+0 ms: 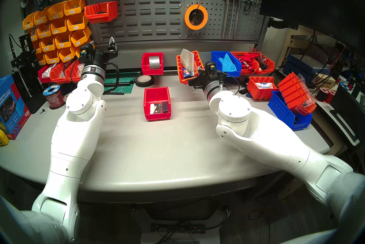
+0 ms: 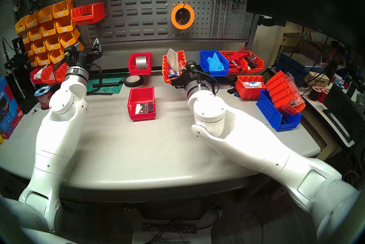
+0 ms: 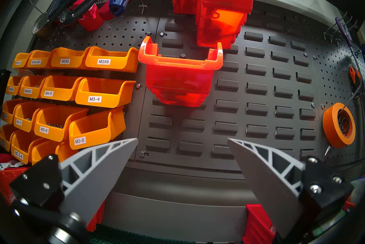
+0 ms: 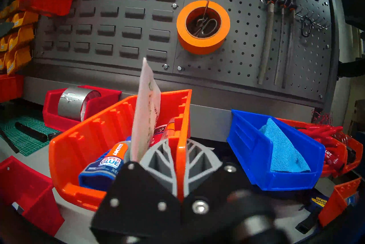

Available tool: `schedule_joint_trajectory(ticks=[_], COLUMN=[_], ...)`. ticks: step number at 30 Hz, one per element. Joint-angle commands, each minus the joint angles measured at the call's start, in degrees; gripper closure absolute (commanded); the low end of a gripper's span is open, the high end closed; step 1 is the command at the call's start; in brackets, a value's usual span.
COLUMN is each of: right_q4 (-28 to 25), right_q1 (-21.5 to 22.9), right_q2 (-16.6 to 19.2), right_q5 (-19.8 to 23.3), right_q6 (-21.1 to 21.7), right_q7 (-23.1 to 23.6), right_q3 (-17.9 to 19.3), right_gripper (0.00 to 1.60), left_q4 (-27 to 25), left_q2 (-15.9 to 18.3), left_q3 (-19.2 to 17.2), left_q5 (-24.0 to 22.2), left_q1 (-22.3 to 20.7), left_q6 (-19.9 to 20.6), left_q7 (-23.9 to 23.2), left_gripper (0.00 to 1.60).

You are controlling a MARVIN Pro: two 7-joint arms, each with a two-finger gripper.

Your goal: Hang all the unorganized tool boxes onto the wall

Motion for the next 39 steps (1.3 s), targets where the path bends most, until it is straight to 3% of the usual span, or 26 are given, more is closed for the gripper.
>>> schedule_joint_trajectory(ticks=[1, 13, 21, 29, 39], right_q4=[-0.63, -0.18, 5.7, 12.58, 18.52], right_q1=[1.76, 1.16, 2.54, 4.11, 6.34], right_q2=[-0.22, -0.79, -3.79, -7.75, -10.99], right_q5=[-1.61, -2.11, -3.71, -3.08, -1.15], right_q6=[-1.57, -2.68, -6.86, -11.41, -14.14], right_q7=[0.58, 0.13, 1.02, 3.19, 6.41], right_q3=[0.67, 1.01, 0.69, 0.73, 2.17], right_gripper=[1.6, 1.6, 1.6, 1.6, 1.6], left_q4=[-0.53, -0.54, -0.53, -0.52, -0.51], left_q2=[-0.01, -0.01, -0.01, -0.02, -0.01], left_q3=[-0.11, -0.11, -0.11, -0.11, -0.11], left_q5=[-0.08, -0.08, -0.08, -0.07, -0.06], left_q1=[-0.6, -0.6, -0.6, -0.59, -0.59], left_q6=[-0.01, 0.0, -0.01, -0.03, -0.04], left_q7=[0.02, 0.02, 0.01, 0.0, 0.0], left_gripper=[0.0, 0.0, 0.0, 0.0, 0.0])
